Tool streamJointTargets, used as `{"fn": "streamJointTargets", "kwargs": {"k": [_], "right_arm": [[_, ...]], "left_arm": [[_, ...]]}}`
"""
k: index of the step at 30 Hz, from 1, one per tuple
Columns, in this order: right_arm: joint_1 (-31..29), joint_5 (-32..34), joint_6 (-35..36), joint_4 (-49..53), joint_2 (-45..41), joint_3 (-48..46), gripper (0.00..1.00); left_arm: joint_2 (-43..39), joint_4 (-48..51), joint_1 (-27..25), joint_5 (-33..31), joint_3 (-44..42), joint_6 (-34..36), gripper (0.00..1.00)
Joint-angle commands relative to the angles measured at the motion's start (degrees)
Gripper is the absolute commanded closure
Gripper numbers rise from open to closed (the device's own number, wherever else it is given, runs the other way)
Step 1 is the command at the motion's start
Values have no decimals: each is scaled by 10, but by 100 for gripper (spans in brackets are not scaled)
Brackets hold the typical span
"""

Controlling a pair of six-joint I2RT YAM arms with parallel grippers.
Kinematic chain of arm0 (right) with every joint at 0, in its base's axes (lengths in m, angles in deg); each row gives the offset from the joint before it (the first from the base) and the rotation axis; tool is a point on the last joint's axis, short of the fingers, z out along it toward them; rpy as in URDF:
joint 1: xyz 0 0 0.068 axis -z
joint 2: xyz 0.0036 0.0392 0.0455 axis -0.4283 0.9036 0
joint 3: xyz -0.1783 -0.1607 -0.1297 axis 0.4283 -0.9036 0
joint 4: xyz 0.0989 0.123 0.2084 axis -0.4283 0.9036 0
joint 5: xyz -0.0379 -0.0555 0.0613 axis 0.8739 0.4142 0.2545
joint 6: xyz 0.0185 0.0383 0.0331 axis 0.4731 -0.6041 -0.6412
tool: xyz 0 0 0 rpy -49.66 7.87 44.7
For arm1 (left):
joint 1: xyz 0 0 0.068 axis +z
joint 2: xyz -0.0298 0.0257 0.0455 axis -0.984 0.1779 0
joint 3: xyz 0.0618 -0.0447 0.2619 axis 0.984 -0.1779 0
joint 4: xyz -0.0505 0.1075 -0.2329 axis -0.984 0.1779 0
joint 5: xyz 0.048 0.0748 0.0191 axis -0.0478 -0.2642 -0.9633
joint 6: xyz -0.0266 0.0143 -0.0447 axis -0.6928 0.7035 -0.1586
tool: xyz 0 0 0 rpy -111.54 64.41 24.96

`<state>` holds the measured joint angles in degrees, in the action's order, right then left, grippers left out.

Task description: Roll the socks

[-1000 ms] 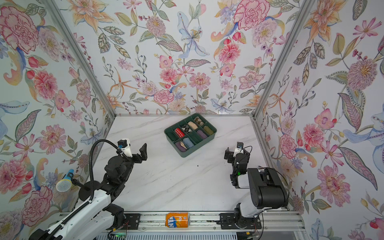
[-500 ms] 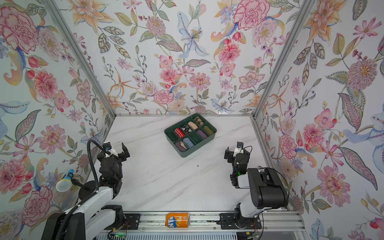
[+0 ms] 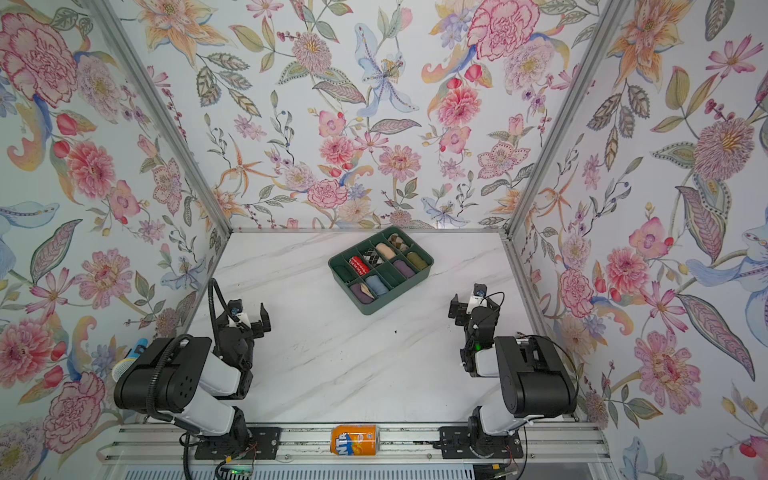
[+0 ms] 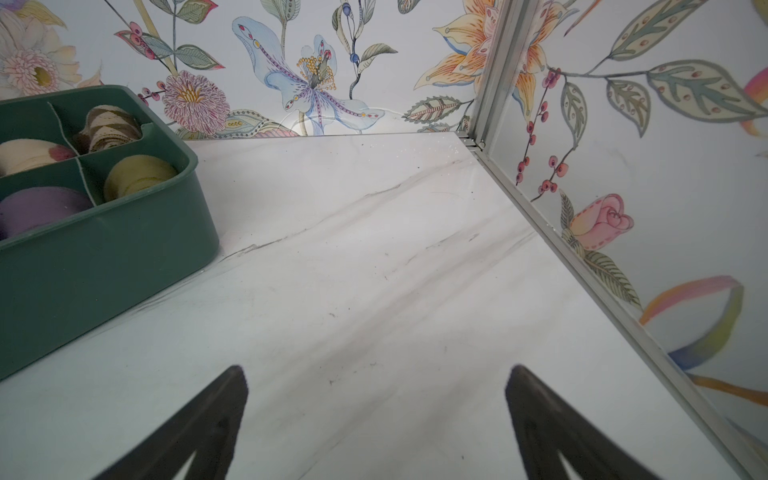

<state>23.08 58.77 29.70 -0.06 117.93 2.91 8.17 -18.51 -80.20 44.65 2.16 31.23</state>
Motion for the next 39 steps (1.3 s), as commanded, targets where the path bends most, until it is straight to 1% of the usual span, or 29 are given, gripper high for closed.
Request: {"fn": "streamJointTargets", "kwargs": {"k": [1,3,4,6,18,39], "right_arm": [[-2,1,7,-15,2,9,1],[-2,1,7,-15,2,10,1],[-2,2,6,-15,2,10,1],[-3,2,7,-15,2,10,1],[-3,2,7,-15,2,10,1],[-3,2,7,-16,1,8,1]], "left_arm": [[2,-77,-5,17,21,16,1],[-10,53,-10,10,86,21,1],[-10,74,-31,-18,93,39,1],[-5,41,-39,-25,85,49,1],[-7,36,-48,-26,81,60,1],[-6,37,-48,-24,82,61,1]]}}
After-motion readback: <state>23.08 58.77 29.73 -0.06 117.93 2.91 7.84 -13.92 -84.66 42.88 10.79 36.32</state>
